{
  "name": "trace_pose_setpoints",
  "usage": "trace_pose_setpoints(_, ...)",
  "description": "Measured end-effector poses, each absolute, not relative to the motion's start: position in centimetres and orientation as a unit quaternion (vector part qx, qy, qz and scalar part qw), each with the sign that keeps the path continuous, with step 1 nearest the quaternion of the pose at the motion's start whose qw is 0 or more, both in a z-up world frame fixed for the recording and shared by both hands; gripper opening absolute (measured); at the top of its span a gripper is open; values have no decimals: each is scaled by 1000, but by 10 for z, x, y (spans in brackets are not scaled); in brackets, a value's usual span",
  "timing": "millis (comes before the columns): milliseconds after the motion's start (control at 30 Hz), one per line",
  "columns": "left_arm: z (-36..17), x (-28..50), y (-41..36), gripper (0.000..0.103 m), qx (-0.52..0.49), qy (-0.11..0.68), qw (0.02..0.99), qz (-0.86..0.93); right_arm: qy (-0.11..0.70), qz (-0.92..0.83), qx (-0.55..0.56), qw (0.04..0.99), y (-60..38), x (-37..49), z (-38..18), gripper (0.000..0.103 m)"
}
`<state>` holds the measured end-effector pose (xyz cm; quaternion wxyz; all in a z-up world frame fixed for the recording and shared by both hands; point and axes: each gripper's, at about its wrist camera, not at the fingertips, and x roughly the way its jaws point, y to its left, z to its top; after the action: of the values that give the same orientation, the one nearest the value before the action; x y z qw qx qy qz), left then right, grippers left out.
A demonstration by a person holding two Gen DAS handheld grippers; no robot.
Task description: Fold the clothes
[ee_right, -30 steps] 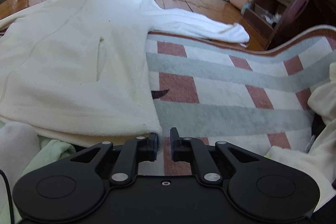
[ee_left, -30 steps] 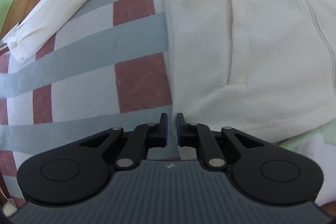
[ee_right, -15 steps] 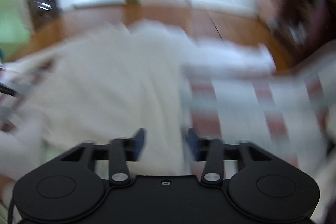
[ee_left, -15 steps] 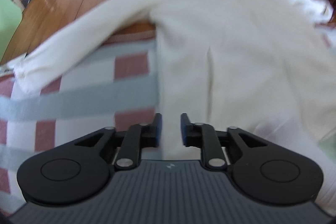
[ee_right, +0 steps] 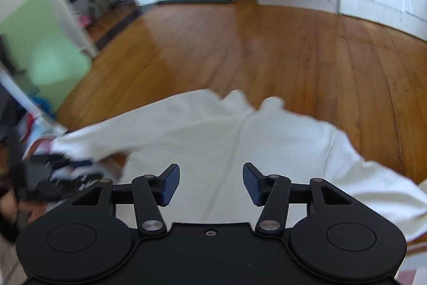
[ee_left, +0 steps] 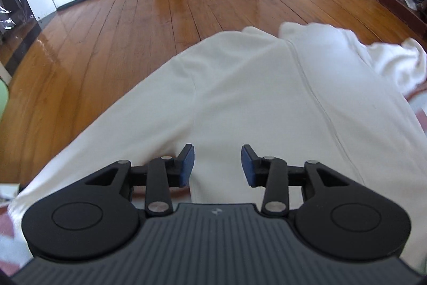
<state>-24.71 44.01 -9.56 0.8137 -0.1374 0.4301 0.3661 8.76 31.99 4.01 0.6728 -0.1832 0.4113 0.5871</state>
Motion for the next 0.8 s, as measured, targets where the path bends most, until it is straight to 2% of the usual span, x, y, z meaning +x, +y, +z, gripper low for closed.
trace_pose_setpoints(133, -120, -224, 502, 43, -146, 436, 807, 370, 451, 575, -181, 659, 407, 127, 16, 58)
trace_pose_setpoints(300, -151, -196, 580, 43, -157, 444, 799, 375, 476, 555, -133, 669, 427, 158, -49, 58)
trace_pose_setpoints(433, -174, -170, 634, 45, -157, 449, 795, 377, 499, 546, -125, 661, 461, 184, -61, 58)
trace_pose_setpoints(533, -189, -145, 661, 46, -144, 452, 797, 374, 530, 535, -124, 646, 499, 203, -71, 62)
trace_pose_setpoints(667, -201, -135, 697, 53, -244, 412, 813, 332, 551, 513, -165, 637, 547, 209, -99, 63)
trace_pose_setpoints(800, -207, -123, 711, 57, -249, 391, 831, 307, 558, 482, -222, 638, 578, 209, -138, 65)
